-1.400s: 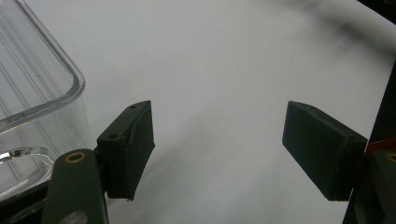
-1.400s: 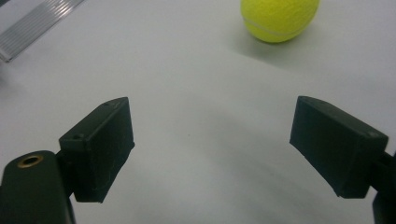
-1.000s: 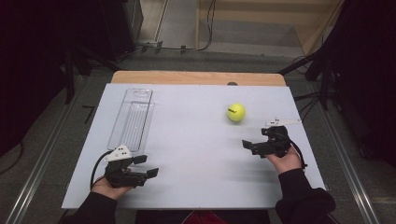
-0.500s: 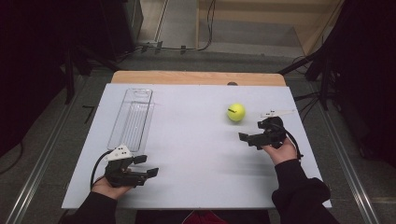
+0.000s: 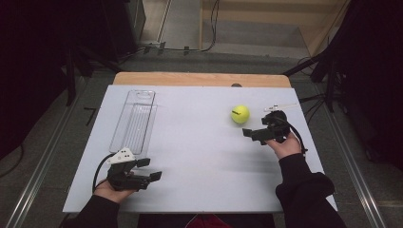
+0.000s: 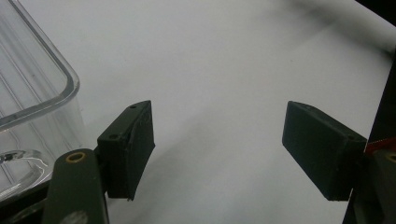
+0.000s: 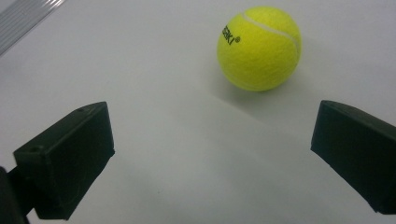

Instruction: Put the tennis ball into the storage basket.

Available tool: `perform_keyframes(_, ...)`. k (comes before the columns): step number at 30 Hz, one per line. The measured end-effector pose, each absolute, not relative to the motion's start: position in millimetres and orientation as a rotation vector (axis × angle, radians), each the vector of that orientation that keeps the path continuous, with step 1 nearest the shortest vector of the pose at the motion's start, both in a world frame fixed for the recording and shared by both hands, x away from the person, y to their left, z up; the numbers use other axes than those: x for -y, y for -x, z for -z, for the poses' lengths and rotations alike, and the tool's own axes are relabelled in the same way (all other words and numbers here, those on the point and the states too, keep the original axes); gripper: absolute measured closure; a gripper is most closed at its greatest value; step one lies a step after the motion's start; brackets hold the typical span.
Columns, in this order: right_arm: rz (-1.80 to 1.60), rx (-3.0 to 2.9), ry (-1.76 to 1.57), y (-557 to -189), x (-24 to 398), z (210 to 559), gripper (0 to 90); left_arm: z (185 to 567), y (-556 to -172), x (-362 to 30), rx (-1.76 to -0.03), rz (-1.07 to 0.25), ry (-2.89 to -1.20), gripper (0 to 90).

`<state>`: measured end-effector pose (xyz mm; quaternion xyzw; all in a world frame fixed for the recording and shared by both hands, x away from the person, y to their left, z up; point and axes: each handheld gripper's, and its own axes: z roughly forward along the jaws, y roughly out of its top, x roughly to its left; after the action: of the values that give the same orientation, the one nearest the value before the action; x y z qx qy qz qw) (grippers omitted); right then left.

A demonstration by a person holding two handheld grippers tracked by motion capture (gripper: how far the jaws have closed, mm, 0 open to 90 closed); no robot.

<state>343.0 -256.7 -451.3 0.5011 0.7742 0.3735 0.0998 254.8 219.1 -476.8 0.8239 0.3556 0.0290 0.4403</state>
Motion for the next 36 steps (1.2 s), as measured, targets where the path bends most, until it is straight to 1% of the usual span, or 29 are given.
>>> perform_keyframes(29,-1.067,-2.252,-1.48,-395,246,436,0.0,478,-258,-219,-0.889,-0.066,-2.046,25.6)
perform_keyframes(36,-1.066,-2.254,-1.478,-409,241,438,0.0,480,-260,-218,-0.889,-0.048,-2.045,25.6)
